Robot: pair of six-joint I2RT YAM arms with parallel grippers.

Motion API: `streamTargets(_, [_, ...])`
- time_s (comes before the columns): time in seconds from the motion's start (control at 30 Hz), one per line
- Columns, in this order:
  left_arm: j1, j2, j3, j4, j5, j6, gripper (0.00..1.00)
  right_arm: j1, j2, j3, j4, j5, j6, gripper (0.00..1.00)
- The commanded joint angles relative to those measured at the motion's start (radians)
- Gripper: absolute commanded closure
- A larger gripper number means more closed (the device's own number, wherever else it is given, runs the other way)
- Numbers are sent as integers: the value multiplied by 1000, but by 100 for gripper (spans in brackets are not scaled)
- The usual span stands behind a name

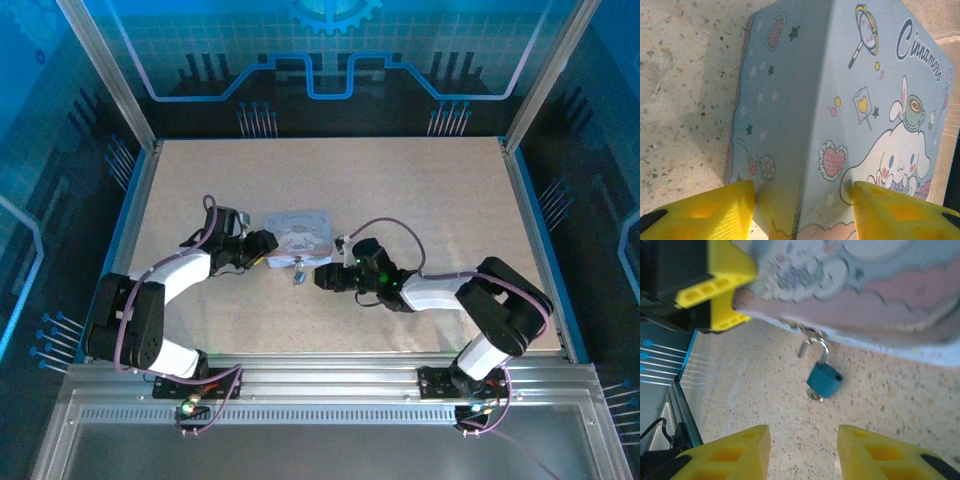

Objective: Unlock the padlock with the key

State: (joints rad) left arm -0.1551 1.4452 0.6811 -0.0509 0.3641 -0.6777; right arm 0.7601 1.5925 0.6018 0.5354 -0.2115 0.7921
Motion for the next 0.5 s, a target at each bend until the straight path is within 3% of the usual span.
streamTargets(0.0, [-26,-36,-47,-54,-25,-7,47,-43,-29,2,14,-55,-108,56])
streamTargets(0.47, [-109,-171,-128,-71,-37,-75,47,-185,112,140,53,-238,-210,52])
